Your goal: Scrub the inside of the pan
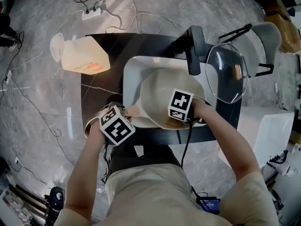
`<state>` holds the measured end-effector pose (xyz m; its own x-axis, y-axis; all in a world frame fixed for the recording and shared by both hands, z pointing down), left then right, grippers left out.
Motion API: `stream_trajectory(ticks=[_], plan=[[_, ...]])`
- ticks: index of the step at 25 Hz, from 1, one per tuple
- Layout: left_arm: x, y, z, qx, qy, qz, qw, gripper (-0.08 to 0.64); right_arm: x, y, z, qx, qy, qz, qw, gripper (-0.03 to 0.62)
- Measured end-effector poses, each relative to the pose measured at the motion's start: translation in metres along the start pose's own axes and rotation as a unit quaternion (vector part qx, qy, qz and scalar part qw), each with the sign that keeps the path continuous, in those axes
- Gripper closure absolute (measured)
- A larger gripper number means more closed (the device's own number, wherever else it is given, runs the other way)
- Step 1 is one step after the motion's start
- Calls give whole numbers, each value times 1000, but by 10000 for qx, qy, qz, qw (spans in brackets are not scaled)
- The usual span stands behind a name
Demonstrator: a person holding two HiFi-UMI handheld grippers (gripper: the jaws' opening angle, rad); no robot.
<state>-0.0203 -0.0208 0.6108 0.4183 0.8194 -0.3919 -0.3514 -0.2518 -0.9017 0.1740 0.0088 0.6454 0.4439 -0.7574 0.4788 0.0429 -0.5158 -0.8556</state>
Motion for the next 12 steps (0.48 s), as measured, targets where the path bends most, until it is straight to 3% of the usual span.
stream_trajectory(ticks=[3, 9, 12], plan=[[1, -1, 0, -15, -1, 60, 10000, 371, -11, -3, -28, 227, 19, -89, 9997, 540], [1, 0, 0, -42, -47, 90, 9999, 371, 7, 1, -90, 996, 102, 379, 9943, 541], [-1, 0, 1, 16, -51, 149, 9999, 373, 33, 7, -114, 1358, 187, 902, 9864, 541]])
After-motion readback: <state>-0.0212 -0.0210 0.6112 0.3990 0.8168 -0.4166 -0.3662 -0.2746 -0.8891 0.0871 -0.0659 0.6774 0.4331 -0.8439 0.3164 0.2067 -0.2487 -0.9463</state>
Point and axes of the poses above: the fingertips, and each gripper's own axes: y backward along the fingers, x to its right, z out of its underside, the point moved 1 cm from there along y, backward along the fingers, and after that the axes turned 6 degrees about z, right-handed, at the moved point
